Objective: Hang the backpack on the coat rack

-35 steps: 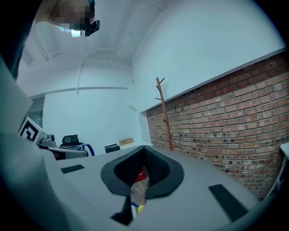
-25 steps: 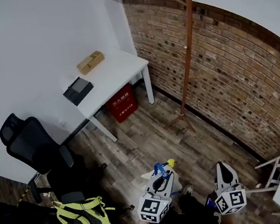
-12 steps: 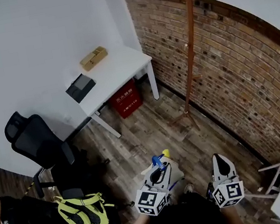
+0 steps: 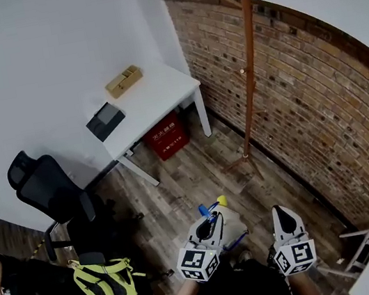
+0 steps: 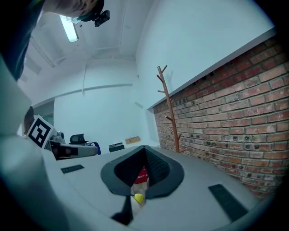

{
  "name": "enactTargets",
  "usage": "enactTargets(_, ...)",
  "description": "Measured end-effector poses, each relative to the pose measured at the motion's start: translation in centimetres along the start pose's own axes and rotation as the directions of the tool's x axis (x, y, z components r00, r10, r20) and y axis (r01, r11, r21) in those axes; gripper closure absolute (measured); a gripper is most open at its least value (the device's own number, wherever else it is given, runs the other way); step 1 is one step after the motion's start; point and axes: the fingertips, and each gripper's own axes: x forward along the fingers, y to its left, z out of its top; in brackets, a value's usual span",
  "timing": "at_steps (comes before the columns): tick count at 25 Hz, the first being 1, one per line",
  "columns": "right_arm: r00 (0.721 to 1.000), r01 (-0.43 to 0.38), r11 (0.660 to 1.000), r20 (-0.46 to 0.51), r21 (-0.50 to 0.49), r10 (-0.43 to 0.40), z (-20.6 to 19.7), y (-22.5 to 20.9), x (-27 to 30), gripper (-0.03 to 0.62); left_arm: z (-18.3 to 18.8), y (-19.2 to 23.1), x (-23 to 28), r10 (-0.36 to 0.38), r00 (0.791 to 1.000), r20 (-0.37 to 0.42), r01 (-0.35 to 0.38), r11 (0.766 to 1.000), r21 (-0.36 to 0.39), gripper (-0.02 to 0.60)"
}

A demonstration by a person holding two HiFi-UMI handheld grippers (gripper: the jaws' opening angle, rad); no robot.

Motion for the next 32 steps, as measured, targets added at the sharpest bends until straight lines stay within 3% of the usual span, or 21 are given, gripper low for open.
enactTargets(9,0.999,0.041,0.999,0.004,-0.002,-0.041,1.1,-1.8,4.2,0.582,1.6,0.4,4.5,-0.07,0.998,0.002,0.07,0.997,0.02,0.537)
enactTargets(32,0.972,0.227,0.974,0.049,0.022,-0.228,3.6,-1.0,16.1,0.582,6.1,8.9,12.2,-0.272,0.962,-0.022,0.272,0.962,0.033,0.538)
